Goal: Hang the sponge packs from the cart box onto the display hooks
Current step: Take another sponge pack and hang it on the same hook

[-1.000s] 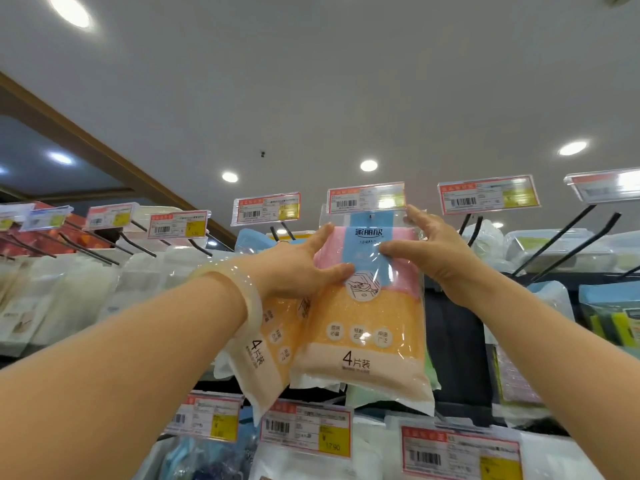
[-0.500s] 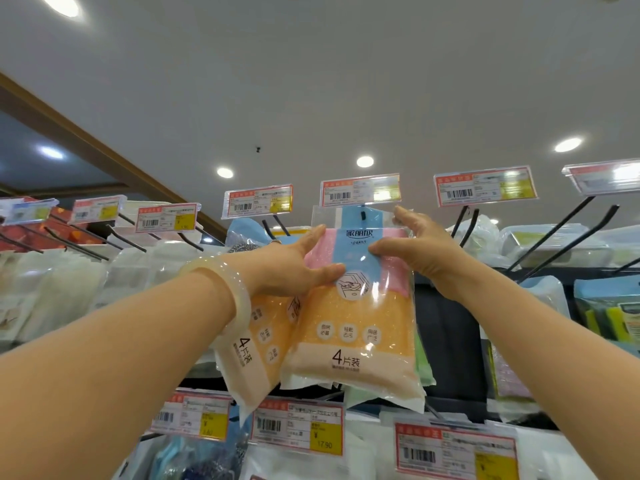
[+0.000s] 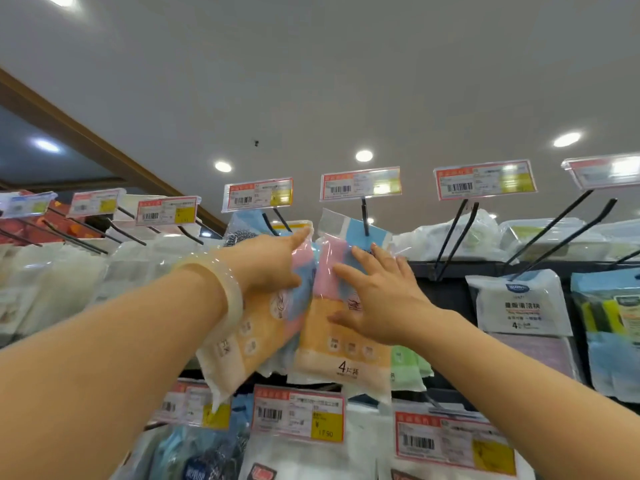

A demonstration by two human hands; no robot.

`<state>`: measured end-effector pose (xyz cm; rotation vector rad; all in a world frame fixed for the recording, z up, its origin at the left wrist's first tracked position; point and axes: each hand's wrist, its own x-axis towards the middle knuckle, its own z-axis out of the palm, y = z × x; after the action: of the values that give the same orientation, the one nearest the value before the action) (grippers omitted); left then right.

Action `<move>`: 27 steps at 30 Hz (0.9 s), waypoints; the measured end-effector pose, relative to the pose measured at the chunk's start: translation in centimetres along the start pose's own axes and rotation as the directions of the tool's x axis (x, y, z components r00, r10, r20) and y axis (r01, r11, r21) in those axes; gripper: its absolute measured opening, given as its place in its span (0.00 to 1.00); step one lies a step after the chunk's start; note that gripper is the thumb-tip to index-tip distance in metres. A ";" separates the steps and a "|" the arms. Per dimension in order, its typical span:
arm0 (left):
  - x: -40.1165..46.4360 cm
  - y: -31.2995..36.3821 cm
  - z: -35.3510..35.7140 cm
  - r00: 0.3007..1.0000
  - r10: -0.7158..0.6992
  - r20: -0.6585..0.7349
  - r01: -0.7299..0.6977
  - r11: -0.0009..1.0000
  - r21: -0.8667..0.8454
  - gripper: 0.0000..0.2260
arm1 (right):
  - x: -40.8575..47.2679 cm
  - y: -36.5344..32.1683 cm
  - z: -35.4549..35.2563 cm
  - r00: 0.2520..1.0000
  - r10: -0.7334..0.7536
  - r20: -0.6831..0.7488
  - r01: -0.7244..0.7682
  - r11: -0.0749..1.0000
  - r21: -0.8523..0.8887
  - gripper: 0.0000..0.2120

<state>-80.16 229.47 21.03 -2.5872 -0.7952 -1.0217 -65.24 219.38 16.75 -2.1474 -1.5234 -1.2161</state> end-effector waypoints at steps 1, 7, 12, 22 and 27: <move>-0.3 -0.6 -0.3 1.000 -0.028 -0.003 0.028 1.000 0.003 0.36 | 0.3 0.2 0.2 1.000 0.013 0.021 -0.012 0.999 -0.032 0.33; -2.6 -2.8 -1.1 0.992 -0.065 -0.108 0.034 0.964 -0.264 0.34 | 0.6 0.5 1.1 0.892 0.146 0.428 -0.163 0.987 0.003 0.30; -3.7 -2.4 -1.2 0.977 -0.056 -0.206 -0.084 0.787 -0.611 0.32 | 1.1 -1.0 -0.7 0.981 0.168 0.095 -0.188 0.728 0.659 0.16; -3.1 2.6 0.7 0.990 -0.010 -0.140 -0.125 0.402 -0.907 0.39 | -0.8 1.1 -4.9 0.839 0.517 -0.169 0.128 0.114 0.985 0.19; -2.7 4.2 1.7 0.974 0.075 -0.214 -0.224 0.472 -0.852 0.42 | -2.2 2.9 -5.2 0.854 0.445 -0.269 0.152 0.281 0.948 0.20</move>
<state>-78.44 225.65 17.80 -3.2004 0.1207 -1.9222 -65.52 213.51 19.11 -0.9641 -1.2066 -0.4041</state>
